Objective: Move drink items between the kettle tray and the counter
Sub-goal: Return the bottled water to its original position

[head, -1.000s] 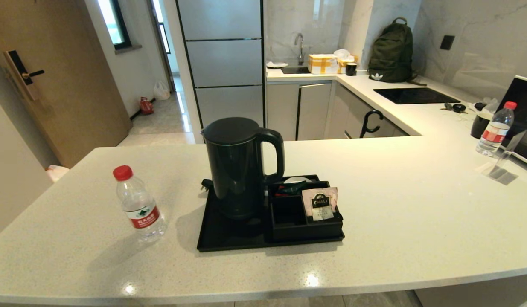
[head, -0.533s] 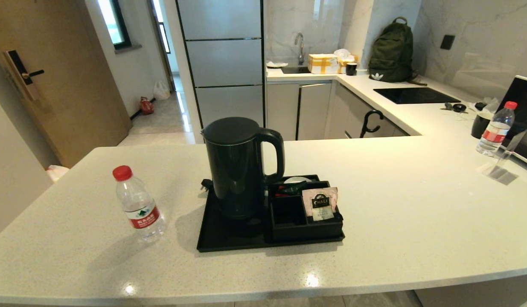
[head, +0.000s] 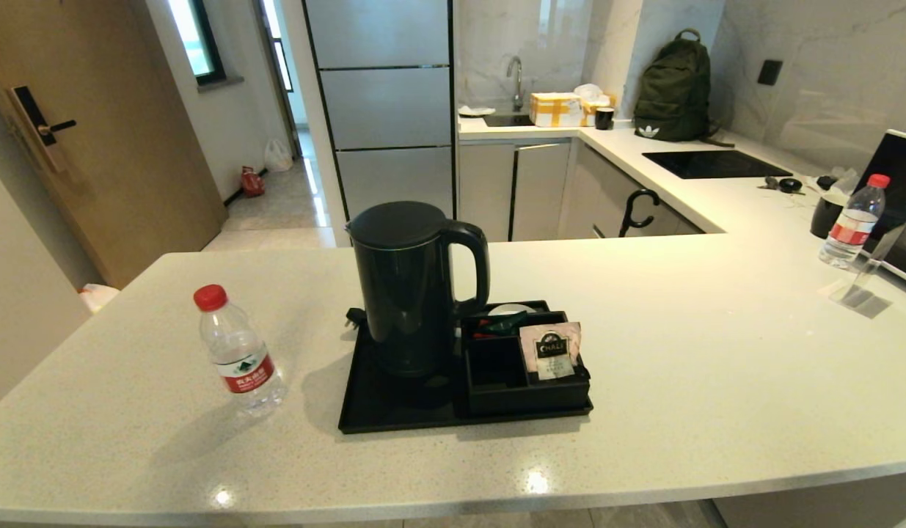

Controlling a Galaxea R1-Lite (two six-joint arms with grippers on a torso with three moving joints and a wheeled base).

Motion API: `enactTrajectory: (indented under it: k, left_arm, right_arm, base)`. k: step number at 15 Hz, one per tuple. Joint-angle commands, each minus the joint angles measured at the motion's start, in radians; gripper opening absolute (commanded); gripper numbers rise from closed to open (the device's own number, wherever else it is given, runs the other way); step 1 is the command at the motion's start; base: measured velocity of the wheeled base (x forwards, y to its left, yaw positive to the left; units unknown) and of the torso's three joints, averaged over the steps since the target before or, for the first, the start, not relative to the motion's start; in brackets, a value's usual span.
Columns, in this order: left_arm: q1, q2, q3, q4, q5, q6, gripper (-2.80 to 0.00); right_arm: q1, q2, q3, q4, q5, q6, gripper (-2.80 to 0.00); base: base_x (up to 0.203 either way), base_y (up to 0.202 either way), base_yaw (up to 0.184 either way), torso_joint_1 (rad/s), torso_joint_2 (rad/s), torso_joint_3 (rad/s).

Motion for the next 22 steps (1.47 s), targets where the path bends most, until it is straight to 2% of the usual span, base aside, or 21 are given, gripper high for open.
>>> enactTrajectory:
  k: [1, 3, 5, 10, 12, 14, 18, 20, 22]
  left_arm:
    - [0.000, 0.000, 0.000, 0.000, 0.000, 0.000, -2.80]
    - [0.001, 0.001, 0.000, 0.000, 0.000, 0.000, -2.80]
    - [0.000, 0.000, 0.000, 0.000, 0.000, 0.000, -2.80]
    - [0.000, 0.001, -0.001, 0.000, 0.001, 0.000, -2.80]
    - [0.000, 0.001, -0.001, 0.003, -0.004, 0.006, -2.80]
    - [0.002, 0.001, -0.006, 0.014, -0.009, 0.040, -2.80]
    - [0.000, 0.007, -0.012, 0.005, -0.005, 0.054, -2.80]
    - [0.001, 0.080, -0.146, 0.016, -0.001, 0.021, -2.80]
    - [0.006, 0.255, -0.376, 0.072, 0.013, -0.022, -2.80]
  right_arm:
    - [0.000, -0.001, 0.035, -0.048, 0.004, -0.021, -2.80]
    - [0.000, -0.001, 0.049, -0.032, -0.002, -0.098, -2.80]
    - [0.000, -0.001, 0.049, -0.030, -0.002, -0.099, -2.80]
    - [0.000, -0.001, 0.049, -0.028, -0.008, -0.026, -2.80]
    - [0.000, -0.001, 0.049, -0.028, -0.008, -0.026, -2.80]
    - [0.000, -0.001, 0.049, -0.028, -0.008, -0.026, -2.80]
    - [0.000, -0.001, 0.049, -0.028, -0.008, -0.024, -2.80]
    - [0.000, -0.001, 0.049, -0.028, -0.008, -0.024, -2.80]
    - [0.000, -0.001, 0.049, -0.028, -0.008, -0.024, -2.80]
  base:
    - [0.000, 0.000, 0.000, 0.000, 0.00, 0.000]
    - [0.000, 0.000, 0.000, 0.000, 0.00, 0.000]
    - [0.000, 0.000, 0.000, 0.000, 0.00, 0.000]
    - [0.000, 0.000, 0.000, 0.000, 0.00, 0.000]
    - [0.000, 0.000, 0.000, 0.000, 0.00, 0.000]
    - [0.000, 0.000, 0.000, 0.000, 0.00, 0.000]
    - [0.000, 0.000, 0.000, 0.000, 0.00, 0.000]
    - [0.000, 0.000, 0.000, 0.000, 0.00, 0.000]
    - [0.000, 0.000, 0.000, 0.000, 0.00, 0.000]
